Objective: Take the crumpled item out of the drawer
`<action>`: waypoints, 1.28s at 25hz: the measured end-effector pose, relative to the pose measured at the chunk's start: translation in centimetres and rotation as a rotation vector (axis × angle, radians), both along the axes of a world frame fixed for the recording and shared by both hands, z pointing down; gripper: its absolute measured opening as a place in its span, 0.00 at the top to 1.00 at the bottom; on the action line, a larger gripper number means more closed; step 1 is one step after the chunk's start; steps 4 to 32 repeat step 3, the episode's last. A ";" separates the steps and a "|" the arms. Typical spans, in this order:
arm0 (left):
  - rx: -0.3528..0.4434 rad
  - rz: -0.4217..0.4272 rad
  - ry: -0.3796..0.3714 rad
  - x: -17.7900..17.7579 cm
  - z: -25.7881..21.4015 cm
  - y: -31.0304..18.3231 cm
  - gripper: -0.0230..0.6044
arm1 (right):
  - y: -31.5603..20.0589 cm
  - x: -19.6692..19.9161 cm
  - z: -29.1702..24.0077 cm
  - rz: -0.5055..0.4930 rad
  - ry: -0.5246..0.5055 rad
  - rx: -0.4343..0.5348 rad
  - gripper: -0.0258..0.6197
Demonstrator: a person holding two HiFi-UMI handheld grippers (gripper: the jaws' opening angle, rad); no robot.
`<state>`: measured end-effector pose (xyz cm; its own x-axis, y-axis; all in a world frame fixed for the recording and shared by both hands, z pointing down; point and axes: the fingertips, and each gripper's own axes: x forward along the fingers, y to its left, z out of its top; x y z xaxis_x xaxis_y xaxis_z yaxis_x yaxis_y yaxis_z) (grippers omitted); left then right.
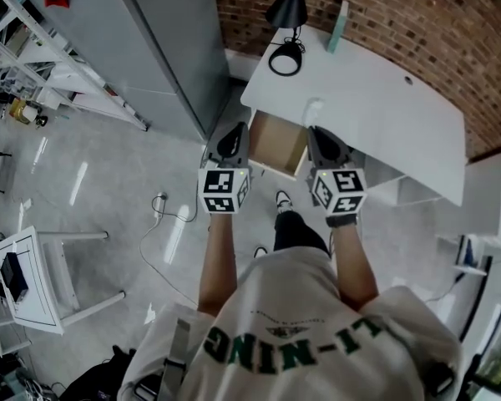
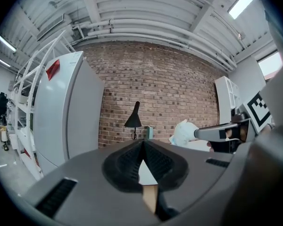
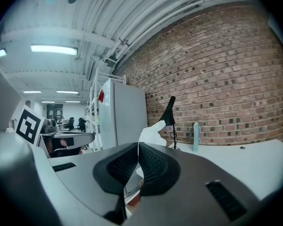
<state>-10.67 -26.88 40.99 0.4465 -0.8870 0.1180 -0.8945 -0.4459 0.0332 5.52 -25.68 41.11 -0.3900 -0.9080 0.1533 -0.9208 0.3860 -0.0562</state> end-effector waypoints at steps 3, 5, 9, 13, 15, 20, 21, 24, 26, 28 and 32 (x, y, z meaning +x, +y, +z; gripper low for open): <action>-0.005 -0.005 0.009 0.0 0.4 -1.8 0.97 | -1.8 -0.5 0.5 -0.019 0.015 -0.010 0.95; -0.005 -0.005 0.009 0.0 0.4 -1.8 0.97 | -1.8 -0.5 0.5 -0.019 0.015 -0.010 0.95; -0.005 -0.005 0.009 0.0 0.4 -1.8 0.97 | -1.8 -0.5 0.5 -0.019 0.015 -0.010 0.95; -0.005 -0.005 0.009 0.0 0.4 -1.8 0.97 | -1.8 -0.5 0.5 -0.019 0.015 -0.010 0.95; -0.005 -0.005 0.009 0.0 0.4 -1.8 0.97 | -1.8 -0.5 0.5 -0.019 0.015 -0.010 0.95; -0.005 -0.005 0.009 0.0 0.4 -1.8 0.97 | -1.8 -0.5 0.5 -0.019 0.015 -0.010 0.95; -0.005 -0.005 0.009 0.0 0.4 -1.8 0.97 | -1.8 -0.5 0.5 -0.019 0.015 -0.010 0.95; -0.005 -0.005 0.009 0.0 0.4 -1.8 0.97 | -1.8 -0.5 0.5 -0.019 0.015 -0.010 0.95; -0.005 -0.005 0.009 0.0 0.4 -1.8 0.97 | -1.8 -0.5 0.5 -0.019 0.015 -0.010 0.95; -0.005 -0.005 0.009 0.0 0.4 -1.8 0.97 | -1.8 -0.5 0.5 -0.019 0.015 -0.010 0.95; -0.005 -0.005 0.009 0.0 0.4 -1.8 0.97 | -1.8 -0.5 0.5 -0.019 0.015 -0.010 0.95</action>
